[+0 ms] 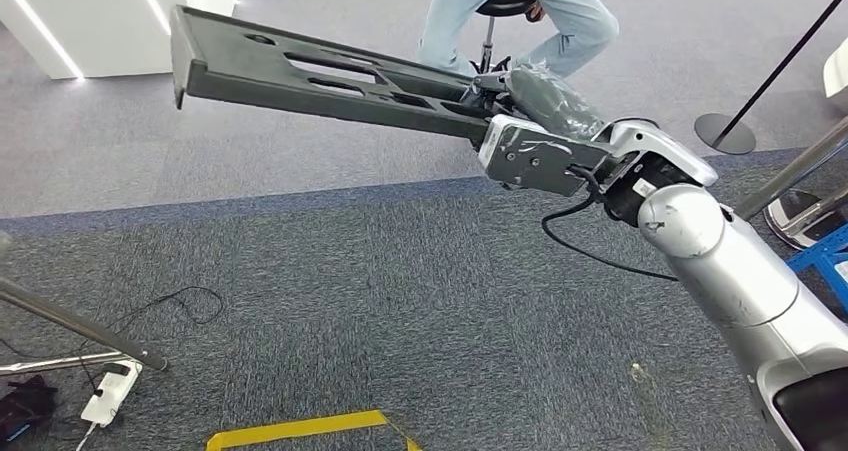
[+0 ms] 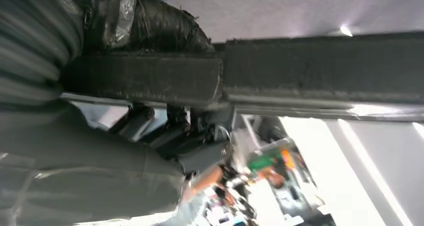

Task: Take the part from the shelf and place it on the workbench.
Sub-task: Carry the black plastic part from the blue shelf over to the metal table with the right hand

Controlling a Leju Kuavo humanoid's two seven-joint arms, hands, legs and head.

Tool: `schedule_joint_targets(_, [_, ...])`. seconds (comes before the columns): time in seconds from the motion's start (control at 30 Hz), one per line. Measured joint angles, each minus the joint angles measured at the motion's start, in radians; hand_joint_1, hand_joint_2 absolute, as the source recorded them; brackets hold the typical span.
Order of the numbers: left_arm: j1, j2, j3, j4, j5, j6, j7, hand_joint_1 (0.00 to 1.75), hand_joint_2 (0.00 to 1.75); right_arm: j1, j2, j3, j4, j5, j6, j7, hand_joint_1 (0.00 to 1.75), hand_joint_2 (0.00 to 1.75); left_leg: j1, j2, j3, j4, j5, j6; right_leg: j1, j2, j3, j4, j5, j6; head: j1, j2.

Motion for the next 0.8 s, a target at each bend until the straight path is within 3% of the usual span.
schedule_joint_targets(0.03, [0.000, 0.000, 0.000, 0.000, 0.000, 0.000, 0.000, 0.00, 1.75, 0.002, 0.000, 0.000, 0.001, 0.000, 0.000, 0.000, 1.75, 1.75, 0.001, -0.003, 0.001, 0.002, -0.002, -0.001, -0.002, 0.001, -0.009, 0.003, 0.015, 0.001, 0.000, 0.000])
schedule_joint_targets(0.07, [0.000, 0.000, 0.000, 0.000, 0.000, 0.000, 0.000, 0.00, 1.75, 0.004, 0.000, 0.000, 0.002, 0.000, 0.000, 0.000, 1.75, 1.75, 0.003, -0.007, 0.001, 0.005, -0.004, -0.004, -0.005, 0.001, 0.001, -0.034, 0.048, 0.002, 0.000, 0.000])
schedule_joint_targets(0.1, [0.000, 0.000, 0.000, 0.000, 0.000, 0.000, 0.000, 0.00, 1.75, 0.004, 0.000, 0.000, 0.002, 0.000, 0.000, 0.000, 1.75, 1.75, 0.005, -0.010, 0.002, 0.010, -0.008, -0.009, -0.009, 0.002, 0.026, -0.098, 0.089, 0.004, 0.000, 0.000])
schedule_joint_targets(0.17, [0.000, 0.002, 0.000, 0.000, 0.000, 0.000, 0.000, 0.00, 1.75, 0.003, 0.000, 0.000, 0.002, 0.000, 0.000, 0.000, 1.75, 1.75, 0.005, -0.016, -0.002, 0.022, -0.016, -0.022, -0.012, 0.009, 0.075, -0.208, 0.135, 0.007, 0.000, 0.000])
schedule_joint_targets(0.23, [0.001, 0.004, 0.000, 0.000, 0.000, 0.000, 0.000, 0.00, 1.75, 0.005, 0.000, 0.000, 0.002, 0.000, 0.000, 0.000, 1.75, 1.75, 0.005, -0.022, -0.007, 0.027, -0.018, -0.033, -0.006, 0.014, 0.088, -0.237, 0.136, 0.001, 0.001, 0.000])
schedule_joint_targets(0.33, [0.003, 0.004, 0.000, 0.000, 0.000, 0.000, 0.000, 0.00, 1.75, 0.003, 0.000, 0.000, 0.001, 0.000, 0.000, 0.000, 1.75, 1.75, 0.010, -0.018, -0.012, 0.038, -0.026, -0.045, -0.003, 0.008, 0.092, -0.241, 0.139, -0.022, 0.000, 0.000])
schedule_joint_targets(0.4, [0.002, 0.004, 0.000, 0.000, 0.000, 0.000, 0.000, 0.00, 1.75, 0.000, 0.000, 0.000, 0.000, 0.000, 0.000, 0.000, 1.75, 1.75, 0.010, -0.005, -0.050, 0.119, -0.071, -0.049, -0.002, 0.005, 0.097, -0.246, 0.140, -0.035, -0.003, 0.000])
schedule_joint_targets(0.47, [0.002, 0.004, 0.000, 0.000, 0.000, 0.000, 0.000, 0.00, 1.75, 0.000, 0.000, 0.000, 0.000, 0.000, 0.000, 0.000, 1.75, 1.75, 0.008, 0.002, -0.118, 0.254, -0.124, -0.049, 0.004, 0.003, 0.099, -0.247, 0.139, -0.043, -0.004, 0.000])
schedule_joint_targets(0.5, [0.002, 0.004, 0.000, 0.000, 0.000, 0.000, 0.000, 0.00, 1.75, 0.002, 0.000, 0.000, 0.000, 0.000, 0.000, 0.000, 1.75, 1.75, 0.006, 0.002, -0.145, 0.301, -0.134, -0.047, 0.008, 0.003, 0.099, -0.247, 0.138, -0.045, -0.004, 0.000])
schedule_joint_targets(0.53, [0.002, 0.004, 0.000, 0.000, 0.000, 0.000, 0.000, 0.00, 1.75, 0.003, 0.000, 0.000, 0.000, 0.000, 0.000, 0.000, 1.75, 1.75, 0.004, 0.002, -0.155, 0.313, -0.126, -0.042, 0.012, 0.003, 0.100, -0.246, 0.137, -0.047, -0.004, 0.000])
schedule_joint_targets(0.57, [0.003, 0.004, 0.000, 0.000, 0.000, 0.000, 0.000, 0.00, 1.75, 0.003, 0.000, 0.000, 0.000, 0.000, 0.000, 0.000, 1.75, 1.75, 0.000, 0.002, -0.146, 0.286, -0.101, -0.035, 0.015, 0.002, 0.102, -0.246, 0.135, -0.049, -0.004, 0.000])
schedule_joint_targets(0.67, [0.002, 0.006, 0.000, 0.000, 0.000, 0.000, 0.000, 0.00, 1.75, 0.003, 0.000, 0.000, 0.000, 0.000, 0.000, 0.000, 1.75, 1.75, -0.021, 0.007, -0.050, 0.086, -0.011, -0.007, 0.021, 0.002, 0.108, -0.247, 0.131, -0.050, -0.003, 0.000])
schedule_joint_targets(0.7, [0.001, 0.008, 0.000, 0.000, 0.000, 0.000, 0.000, 0.00, 1.75, 0.003, 0.000, 0.000, 0.000, 0.000, 0.000, 0.000, 1.75, 1.75, -0.027, 0.009, -0.029, 0.045, -0.001, -0.001, 0.021, 0.002, 0.109, -0.248, 0.131, -0.048, -0.003, 0.000])
schedule_joint_targets(0.8, [0.000, 0.012, 0.000, 0.000, 0.000, 0.000, 0.000, 0.00, 1.75, 0.005, 0.000, 0.000, 0.001, 0.000, 0.000, 0.000, 1.75, 1.75, -0.030, 0.008, -0.012, 0.013, 0.002, 0.005, 0.021, 0.001, 0.109, -0.254, 0.129, -0.038, -0.003, 0.000])
